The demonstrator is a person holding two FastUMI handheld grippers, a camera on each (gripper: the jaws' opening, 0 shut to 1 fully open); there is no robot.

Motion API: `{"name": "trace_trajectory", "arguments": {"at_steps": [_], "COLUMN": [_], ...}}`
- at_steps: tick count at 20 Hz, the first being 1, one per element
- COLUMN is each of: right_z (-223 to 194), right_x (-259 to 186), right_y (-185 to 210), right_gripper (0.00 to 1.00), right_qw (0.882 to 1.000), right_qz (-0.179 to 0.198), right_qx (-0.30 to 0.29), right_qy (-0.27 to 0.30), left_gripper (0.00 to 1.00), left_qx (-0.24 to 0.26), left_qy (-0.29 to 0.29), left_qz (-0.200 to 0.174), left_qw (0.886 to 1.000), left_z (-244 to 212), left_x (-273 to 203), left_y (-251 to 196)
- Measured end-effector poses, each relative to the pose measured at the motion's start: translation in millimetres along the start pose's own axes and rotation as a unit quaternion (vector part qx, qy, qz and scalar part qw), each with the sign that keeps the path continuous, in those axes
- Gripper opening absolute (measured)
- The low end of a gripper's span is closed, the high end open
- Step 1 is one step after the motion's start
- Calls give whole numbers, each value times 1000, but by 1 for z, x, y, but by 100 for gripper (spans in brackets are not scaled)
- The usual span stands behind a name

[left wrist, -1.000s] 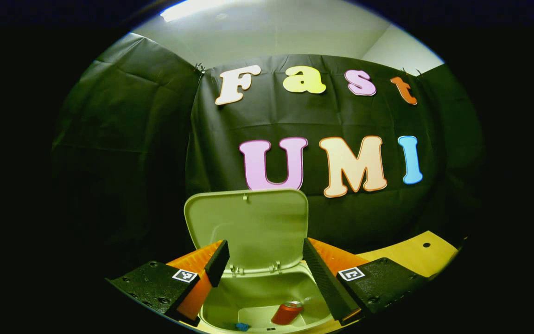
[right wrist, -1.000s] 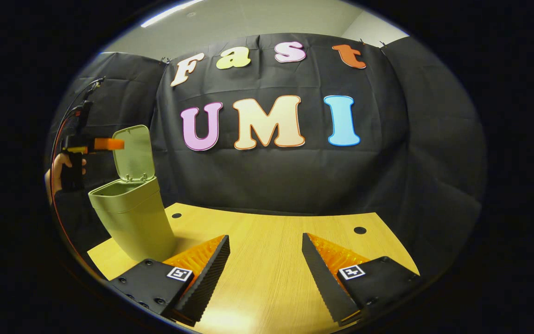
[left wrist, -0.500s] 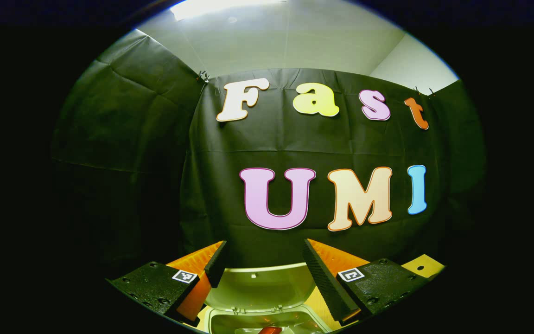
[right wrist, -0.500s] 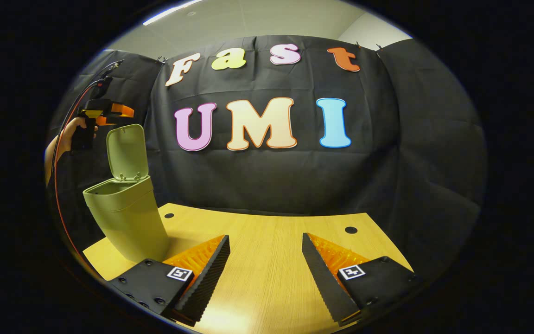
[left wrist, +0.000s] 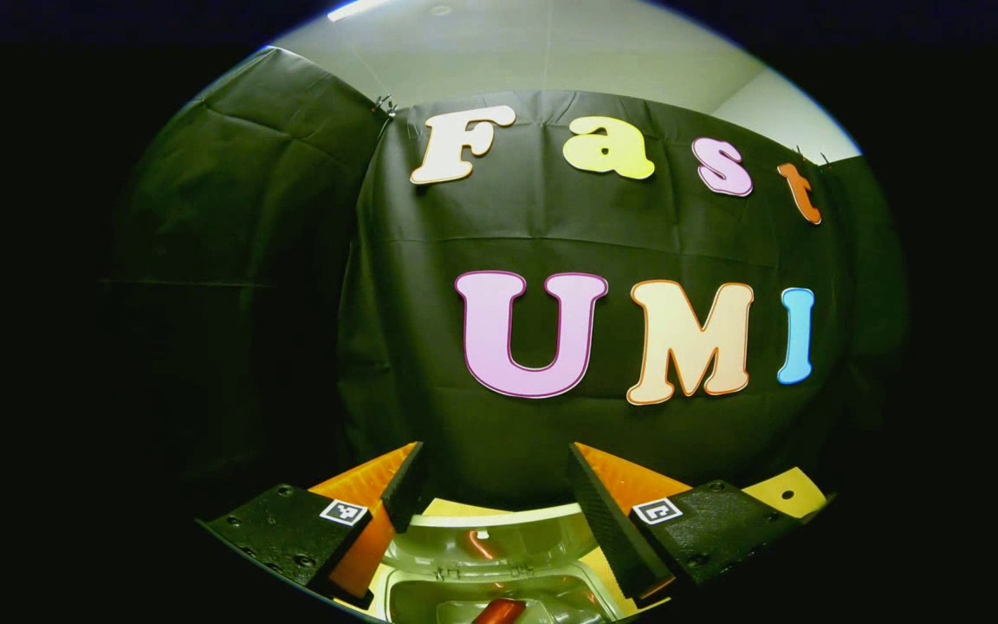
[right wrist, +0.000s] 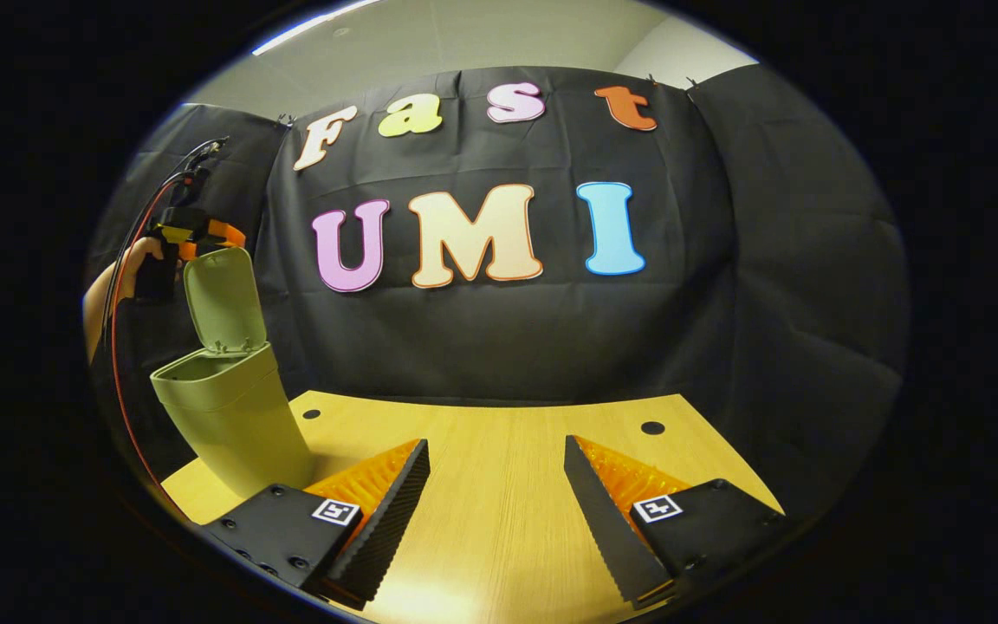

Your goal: Press the lid of the desktop garbage bin to open it, pick up the crumpled paper on the desktop and throw it into the bin, then pick up the pop can on the desktop and drop it into the bin, and finally close the garbage bin lid.

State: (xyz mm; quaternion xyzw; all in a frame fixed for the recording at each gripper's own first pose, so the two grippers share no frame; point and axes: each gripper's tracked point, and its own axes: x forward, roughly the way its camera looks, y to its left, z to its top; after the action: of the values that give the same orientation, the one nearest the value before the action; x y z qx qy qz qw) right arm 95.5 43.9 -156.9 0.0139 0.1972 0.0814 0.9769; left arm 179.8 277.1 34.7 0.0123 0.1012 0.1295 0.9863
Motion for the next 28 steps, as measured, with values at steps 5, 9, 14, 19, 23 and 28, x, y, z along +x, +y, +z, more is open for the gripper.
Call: {"name": "trace_trajectory", "arguments": {"at_steps": [5,9,14,19,23,28], "right_z": [2,3,0,-4,-8,-12], "right_x": [11,17,22,24,23,22], "right_y": [15,22,27,32,34,36], "right_gripper": [98,100,98,98,98,98], "right_qw": [999,998,997,996,995,994], "right_qz": [34,56,73,81,82,82], "right_qx": [-10,-14,-26,-34,-47,-59], "right_qy": [4,5,15,21,27,32], "left_gripper": [93,95,94,94,94,95], "left_qx": [-9,-17,16,12,-1,-4], "left_qy": [2,9,9,17,36,59], "left_qz": [4,-3,-1,-12,-11,-7], "left_qw": [1000,1000,1000,1000,999,998], "left_z": [-19,-44,-79,-108,-132,-160], "left_x": [-46,-76,-102,-115,-121,-126], "left_y": [-6,-18,-26,-40,-40,-36]}}
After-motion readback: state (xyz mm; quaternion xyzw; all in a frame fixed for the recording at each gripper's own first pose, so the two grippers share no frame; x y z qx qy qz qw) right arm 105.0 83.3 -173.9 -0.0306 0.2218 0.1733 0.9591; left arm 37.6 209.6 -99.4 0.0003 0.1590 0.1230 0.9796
